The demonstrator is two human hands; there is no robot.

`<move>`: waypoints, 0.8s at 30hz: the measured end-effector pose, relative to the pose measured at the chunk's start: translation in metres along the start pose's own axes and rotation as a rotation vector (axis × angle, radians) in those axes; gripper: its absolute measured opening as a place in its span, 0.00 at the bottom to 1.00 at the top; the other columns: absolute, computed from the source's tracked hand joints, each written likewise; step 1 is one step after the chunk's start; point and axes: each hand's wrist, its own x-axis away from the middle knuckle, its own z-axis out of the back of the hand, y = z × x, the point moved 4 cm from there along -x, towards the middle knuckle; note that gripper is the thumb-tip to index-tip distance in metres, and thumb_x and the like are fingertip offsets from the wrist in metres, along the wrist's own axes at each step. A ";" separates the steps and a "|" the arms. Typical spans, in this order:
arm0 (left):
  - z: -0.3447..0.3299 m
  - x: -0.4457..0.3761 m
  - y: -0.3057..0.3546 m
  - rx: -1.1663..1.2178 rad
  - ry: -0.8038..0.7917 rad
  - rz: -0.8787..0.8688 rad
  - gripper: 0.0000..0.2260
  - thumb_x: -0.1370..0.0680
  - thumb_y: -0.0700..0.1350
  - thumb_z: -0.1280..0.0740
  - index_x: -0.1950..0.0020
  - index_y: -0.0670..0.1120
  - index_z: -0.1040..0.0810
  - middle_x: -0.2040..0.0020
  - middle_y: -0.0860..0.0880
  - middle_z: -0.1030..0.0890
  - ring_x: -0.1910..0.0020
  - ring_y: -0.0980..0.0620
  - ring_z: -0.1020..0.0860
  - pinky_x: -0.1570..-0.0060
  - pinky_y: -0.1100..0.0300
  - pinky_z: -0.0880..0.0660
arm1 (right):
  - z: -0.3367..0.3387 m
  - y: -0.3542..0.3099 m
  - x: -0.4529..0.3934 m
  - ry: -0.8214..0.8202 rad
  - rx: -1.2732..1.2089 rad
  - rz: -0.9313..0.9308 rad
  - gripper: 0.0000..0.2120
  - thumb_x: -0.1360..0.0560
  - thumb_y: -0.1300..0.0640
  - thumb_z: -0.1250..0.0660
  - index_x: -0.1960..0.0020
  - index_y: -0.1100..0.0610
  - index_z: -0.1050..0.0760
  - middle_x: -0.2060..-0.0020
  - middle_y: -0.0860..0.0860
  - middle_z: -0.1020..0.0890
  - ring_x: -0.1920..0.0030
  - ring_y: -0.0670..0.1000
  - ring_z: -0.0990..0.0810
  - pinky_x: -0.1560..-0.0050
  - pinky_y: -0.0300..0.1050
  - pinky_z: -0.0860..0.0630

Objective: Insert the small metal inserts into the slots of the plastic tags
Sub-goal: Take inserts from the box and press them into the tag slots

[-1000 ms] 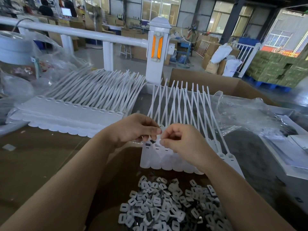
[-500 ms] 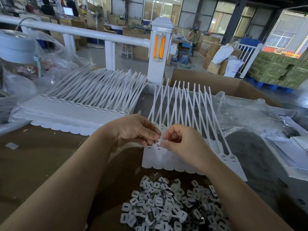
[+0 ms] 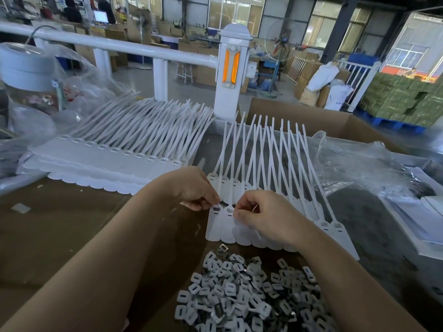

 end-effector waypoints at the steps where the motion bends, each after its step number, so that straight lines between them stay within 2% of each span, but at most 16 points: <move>1: 0.000 0.000 0.000 -0.007 -0.011 -0.004 0.02 0.26 0.40 0.26 0.58 0.42 0.17 0.71 0.50 0.18 0.74 0.59 0.22 0.71 0.68 0.25 | 0.000 0.000 0.000 -0.002 0.002 0.001 0.04 0.23 0.48 0.31 0.54 0.47 0.20 0.58 0.43 0.18 0.59 0.43 0.21 0.59 0.37 0.26; 9: -0.003 -0.002 -0.001 -0.120 -0.037 0.001 0.07 0.26 0.43 0.26 0.55 0.39 0.15 0.73 0.50 0.21 0.77 0.58 0.26 0.73 0.67 0.28 | 0.001 0.000 -0.001 -0.003 0.011 0.004 0.04 0.23 0.47 0.31 0.53 0.47 0.20 0.59 0.43 0.18 0.59 0.42 0.20 0.60 0.35 0.26; 13: -0.003 -0.004 -0.002 -0.125 -0.038 0.011 0.10 0.27 0.43 0.26 0.54 0.36 0.16 0.72 0.48 0.21 0.71 0.51 0.27 0.70 0.62 0.29 | 0.000 0.000 0.000 -0.006 0.010 0.007 0.05 0.23 0.47 0.31 0.53 0.47 0.20 0.58 0.44 0.18 0.58 0.43 0.20 0.59 0.36 0.26; 15: -0.003 -0.004 -0.002 -0.136 -0.035 0.007 0.09 0.28 0.43 0.24 0.55 0.37 0.15 0.73 0.49 0.21 0.69 0.50 0.27 0.70 0.62 0.29 | 0.000 0.000 -0.001 -0.011 0.008 0.004 0.04 0.22 0.47 0.31 0.53 0.47 0.21 0.58 0.44 0.18 0.58 0.43 0.20 0.59 0.37 0.27; 19: -0.004 -0.004 -0.003 -0.132 -0.026 -0.002 0.04 0.29 0.43 0.23 0.60 0.44 0.16 0.69 0.49 0.20 0.70 0.53 0.26 0.72 0.66 0.28 | 0.000 0.000 -0.001 -0.017 0.005 0.004 0.04 0.22 0.47 0.31 0.54 0.46 0.21 0.58 0.43 0.19 0.58 0.42 0.21 0.60 0.35 0.29; 24: -0.006 -0.003 -0.003 -0.165 0.006 0.010 0.06 0.28 0.45 0.23 0.58 0.45 0.19 0.65 0.50 0.19 0.67 0.55 0.24 0.72 0.67 0.26 | -0.001 -0.001 0.000 -0.015 0.016 0.005 0.03 0.23 0.48 0.31 0.55 0.44 0.22 0.57 0.43 0.19 0.57 0.43 0.21 0.59 0.36 0.27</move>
